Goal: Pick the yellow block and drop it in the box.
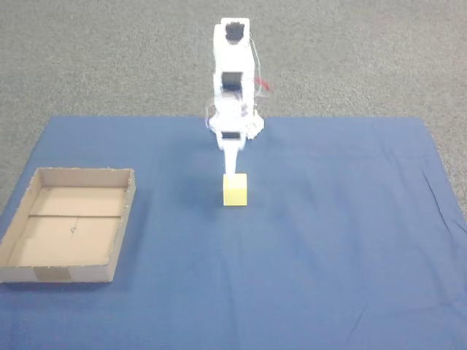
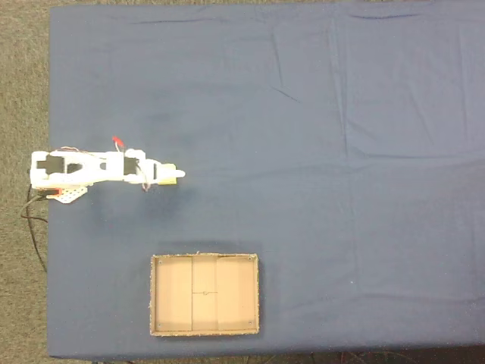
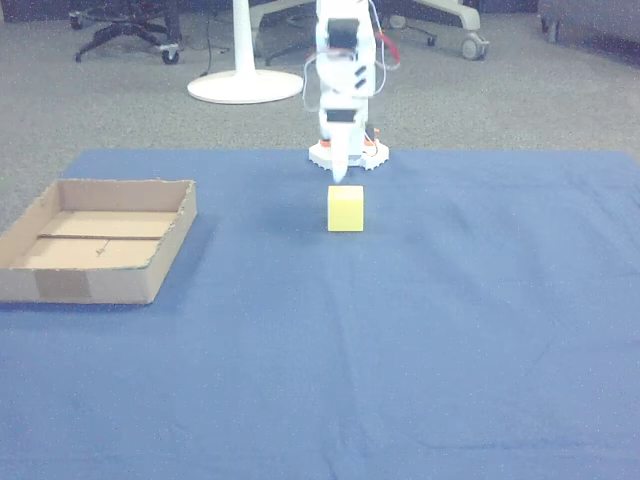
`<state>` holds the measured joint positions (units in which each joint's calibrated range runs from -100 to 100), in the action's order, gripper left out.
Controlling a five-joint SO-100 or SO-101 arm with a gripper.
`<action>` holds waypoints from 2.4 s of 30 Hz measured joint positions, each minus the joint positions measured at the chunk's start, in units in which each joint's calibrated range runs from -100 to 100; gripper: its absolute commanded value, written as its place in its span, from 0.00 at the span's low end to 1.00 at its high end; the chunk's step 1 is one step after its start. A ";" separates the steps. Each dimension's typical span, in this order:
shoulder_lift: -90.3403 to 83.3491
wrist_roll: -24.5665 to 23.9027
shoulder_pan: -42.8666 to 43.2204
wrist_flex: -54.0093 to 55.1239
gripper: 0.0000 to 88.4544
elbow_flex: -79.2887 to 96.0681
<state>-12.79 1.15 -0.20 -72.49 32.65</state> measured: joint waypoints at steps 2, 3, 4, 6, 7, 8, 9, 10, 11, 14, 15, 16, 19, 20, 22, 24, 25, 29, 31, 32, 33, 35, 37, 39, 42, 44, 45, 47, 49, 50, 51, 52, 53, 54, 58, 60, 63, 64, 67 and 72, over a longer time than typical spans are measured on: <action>3.32 0.29 -0.41 2.12 0.62 0.00; 4.26 0.63 -0.16 2.90 0.59 0.00; 5.63 0.83 0.00 4.00 0.58 0.00; 8.01 1.76 -0.25 6.35 0.55 0.00; 9.21 2.15 0.16 6.97 0.52 0.00; 10.32 2.34 0.65 7.68 0.50 0.00; 10.74 2.34 0.57 8.39 0.47 0.00; 10.91 2.34 0.25 9.01 0.44 0.00; 10.91 2.20 0.25 9.64 0.42 0.00; 10.91 2.25 0.65 11.21 0.28 0.09; 10.91 2.25 0.65 11.76 0.23 0.36; 10.91 2.05 0.90 12.46 0.19 0.80; 10.74 2.25 1.31 13.01 0.14 1.51; 10.66 2.30 1.31 13.17 0.13 1.78; 10.57 2.30 1.31 13.56 0.13 2.04; 9.97 2.15 1.31 14.11 0.13 2.58; 9.55 2.10 1.31 14.18 0.14 2.75; 2.64 1.27 -0.41 15.20 0.17 2.93; -4.86 0.88 -1.96 15.20 0.16 2.84; -8.35 0.68 -3.11 15.05 0.16 2.31; -11.42 0.54 -4.99 14.50 0.16 0.00; -14.83 0.54 -9.82 10.03 0.16 -7.20; -15.60 0.59 -15.54 7.37 0.16 -15.55; -14.32 0.49 -20.29 7.45 0.17 -22.39; -6.05 -0.24 -26.09 12.30 0.17 -30.92; 2.81 -0.24 -29.45 13.87 0.17 -38.74; 7.33 -0.20 -31.08 14.11 0.17 -43.09; 17.05 0.44 -34.44 14.18 0.18 -52.69; 28.22 1.37 -37.63 14.42 0.18 -63.17; 34.19 1.90 -39.26 14.89 0.18 -68.86; 39.56 2.39 -40.49 14.97 0.18 -73.92; 45.78 3.13 -41.64 14.97 0.18 -79.52; 50.64 3.86 -42.13 14.97 0.17 -83.34; 55.50 4.88 -42.29 14.97 0.18 -86.18; 62.75 6.94 -41.72 11.99 0.17 -87.78; 62.92 7.57 -40.25 8.93 0.21 -87.78; 62.92 8.06 -38.20 6.58 0.41 -85.38; 62.92 8.11 -37.96 6.35 0.47 -83.70; 61.55 8.69 -37.71 6.27 0.62 -79.61; 51.75 8.35 -36.65 4.08 0.67 -71.52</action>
<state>38.96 9.50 -36.85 -68.42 -38.87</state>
